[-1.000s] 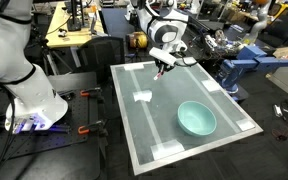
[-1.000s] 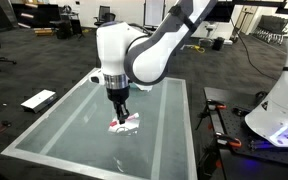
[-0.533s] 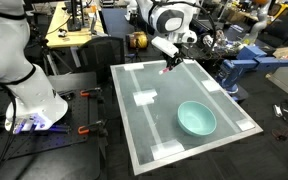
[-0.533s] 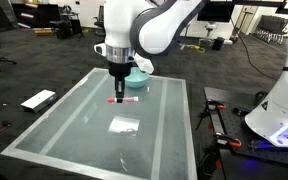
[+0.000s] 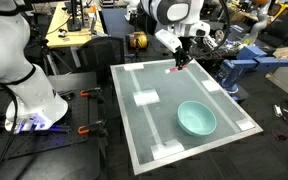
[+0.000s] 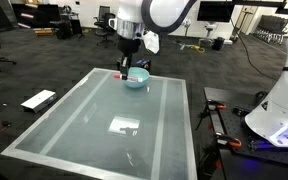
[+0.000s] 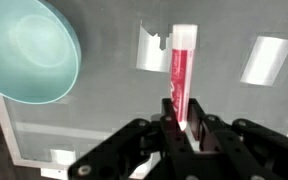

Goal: Put the orange marker in the green bowl

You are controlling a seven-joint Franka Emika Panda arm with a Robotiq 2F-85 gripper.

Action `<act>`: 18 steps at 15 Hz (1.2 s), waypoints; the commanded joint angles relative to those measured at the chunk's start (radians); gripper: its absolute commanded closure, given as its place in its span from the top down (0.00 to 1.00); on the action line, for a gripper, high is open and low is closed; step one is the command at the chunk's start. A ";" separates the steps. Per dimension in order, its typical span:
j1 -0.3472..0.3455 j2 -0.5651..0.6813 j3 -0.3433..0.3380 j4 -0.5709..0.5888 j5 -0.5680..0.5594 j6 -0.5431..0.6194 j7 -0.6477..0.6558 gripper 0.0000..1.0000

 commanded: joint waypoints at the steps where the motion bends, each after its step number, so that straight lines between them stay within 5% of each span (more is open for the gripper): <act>1: -0.026 -0.085 -0.031 -0.052 -0.006 -0.008 0.017 0.05; 18: -0.185 0.025 -0.084 0.064 0.096 0.033 -0.229 0.05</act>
